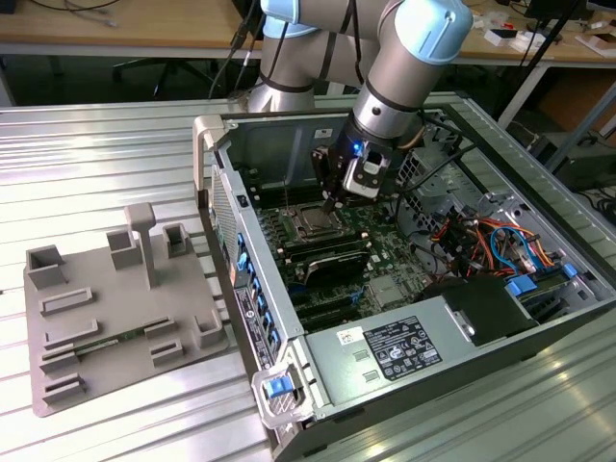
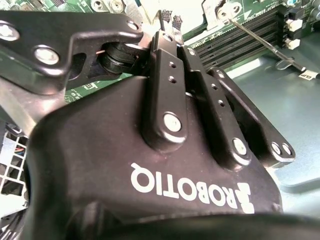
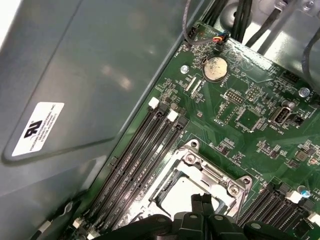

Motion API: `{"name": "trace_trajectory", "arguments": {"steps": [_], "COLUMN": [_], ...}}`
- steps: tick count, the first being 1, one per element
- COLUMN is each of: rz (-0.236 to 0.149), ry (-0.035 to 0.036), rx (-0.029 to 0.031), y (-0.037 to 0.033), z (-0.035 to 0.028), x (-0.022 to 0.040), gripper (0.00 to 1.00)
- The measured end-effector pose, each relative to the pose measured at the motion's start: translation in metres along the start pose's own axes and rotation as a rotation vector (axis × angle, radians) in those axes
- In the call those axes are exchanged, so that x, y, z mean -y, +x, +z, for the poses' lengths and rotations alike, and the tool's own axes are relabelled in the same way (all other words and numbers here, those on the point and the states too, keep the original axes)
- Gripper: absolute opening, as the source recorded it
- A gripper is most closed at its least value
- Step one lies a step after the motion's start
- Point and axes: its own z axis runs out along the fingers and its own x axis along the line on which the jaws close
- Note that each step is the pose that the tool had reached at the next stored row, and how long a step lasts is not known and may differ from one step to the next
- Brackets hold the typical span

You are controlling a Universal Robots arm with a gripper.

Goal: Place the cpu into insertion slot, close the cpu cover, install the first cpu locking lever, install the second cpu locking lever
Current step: 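Install the first cpu locking lever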

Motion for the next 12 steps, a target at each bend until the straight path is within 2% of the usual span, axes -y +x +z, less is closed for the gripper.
{"name": "trace_trajectory", "arguments": {"steps": [12], "rz": [-0.083], "ry": [0.0092], "rx": [0.0046], "y": [0.0000], "z": [0.0000], "x": [0.0000], "gripper": [0.11]}}
